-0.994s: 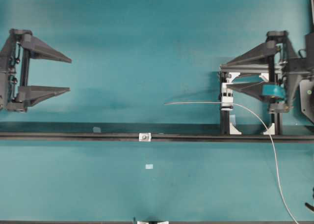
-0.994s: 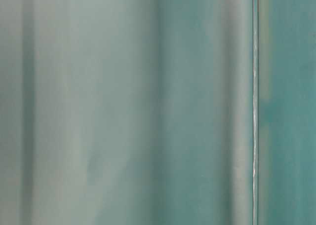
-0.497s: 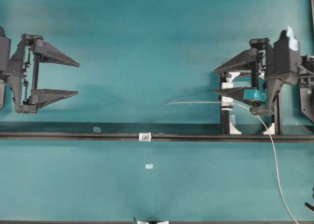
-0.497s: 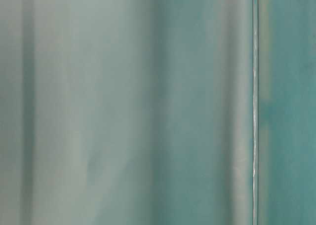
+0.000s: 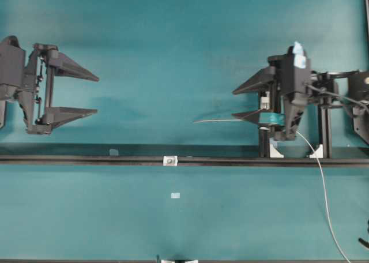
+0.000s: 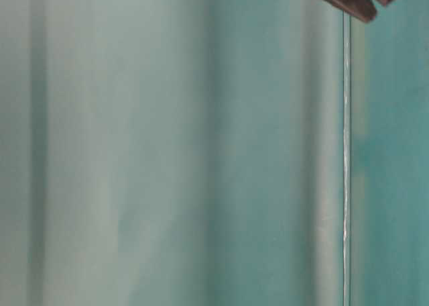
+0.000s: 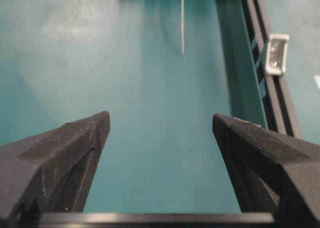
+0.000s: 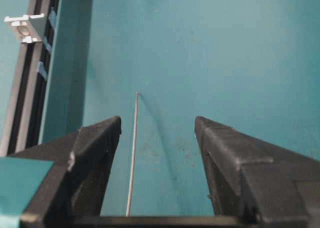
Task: Insert the wire through the hole in the metal fitting marked with a red label. (retake)
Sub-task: 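Lower the right gripper over the wire and close on it, then lift the wire with the right gripper and carry it toward the rail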
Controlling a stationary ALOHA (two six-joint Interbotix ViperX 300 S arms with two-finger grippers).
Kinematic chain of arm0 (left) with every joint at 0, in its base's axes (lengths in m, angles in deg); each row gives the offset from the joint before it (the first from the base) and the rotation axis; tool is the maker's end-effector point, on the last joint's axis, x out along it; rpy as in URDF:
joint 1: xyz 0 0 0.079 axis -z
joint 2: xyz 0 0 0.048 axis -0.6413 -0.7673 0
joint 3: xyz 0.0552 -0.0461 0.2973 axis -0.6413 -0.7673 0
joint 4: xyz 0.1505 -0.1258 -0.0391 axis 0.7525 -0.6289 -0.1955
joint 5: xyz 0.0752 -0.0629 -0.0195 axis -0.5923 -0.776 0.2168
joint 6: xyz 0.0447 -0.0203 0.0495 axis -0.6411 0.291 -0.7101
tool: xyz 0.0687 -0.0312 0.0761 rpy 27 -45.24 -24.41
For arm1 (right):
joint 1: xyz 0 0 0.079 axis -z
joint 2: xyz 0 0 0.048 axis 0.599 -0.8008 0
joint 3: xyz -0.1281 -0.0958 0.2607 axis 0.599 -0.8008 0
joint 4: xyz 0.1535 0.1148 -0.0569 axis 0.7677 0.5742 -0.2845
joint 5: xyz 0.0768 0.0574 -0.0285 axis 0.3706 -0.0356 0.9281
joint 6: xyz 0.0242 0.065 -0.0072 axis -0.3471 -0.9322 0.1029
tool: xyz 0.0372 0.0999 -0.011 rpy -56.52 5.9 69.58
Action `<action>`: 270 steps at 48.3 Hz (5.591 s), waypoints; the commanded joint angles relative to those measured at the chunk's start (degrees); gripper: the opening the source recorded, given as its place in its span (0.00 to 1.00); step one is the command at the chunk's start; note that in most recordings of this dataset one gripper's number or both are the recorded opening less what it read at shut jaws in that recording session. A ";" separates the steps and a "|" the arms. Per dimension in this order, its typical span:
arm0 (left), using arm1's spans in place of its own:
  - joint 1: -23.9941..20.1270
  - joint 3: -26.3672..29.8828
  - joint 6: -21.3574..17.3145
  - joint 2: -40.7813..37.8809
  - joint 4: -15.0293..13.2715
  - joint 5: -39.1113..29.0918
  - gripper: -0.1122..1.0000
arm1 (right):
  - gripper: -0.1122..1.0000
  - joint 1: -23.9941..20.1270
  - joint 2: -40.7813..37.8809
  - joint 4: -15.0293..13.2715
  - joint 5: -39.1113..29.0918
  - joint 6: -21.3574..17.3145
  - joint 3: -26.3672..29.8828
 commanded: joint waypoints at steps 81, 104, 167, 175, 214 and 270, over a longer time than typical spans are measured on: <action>-0.53 5.63 0.26 -14.85 -0.26 1.93 0.53 | 0.70 -1.32 -15.73 -0.09 0.35 0.00 8.70; -0.53 5.63 0.26 -14.85 -0.26 1.93 0.53 | 0.20 -1.23 -15.73 -0.18 1.32 0.35 8.61; -0.53 5.54 0.35 -7.38 -0.26 1.32 0.53 | 0.13 -0.88 -2.11 -0.70 -7.38 0.53 8.26; -0.53 5.36 0.35 -3.52 -0.26 0.79 0.53 | 0.13 -0.88 -0.62 -0.88 -8.17 0.53 8.17; 8.53 3.43 2.90 -15.82 -0.88 13.89 0.53 | 0.13 -5.89 -4.04 4.66 10.28 0.62 1.58; 15.64 9.93 2.81 -43.24 -1.32 43.51 0.53 | 0.13 -31.11 -24.87 37.44 40.25 23.55 4.92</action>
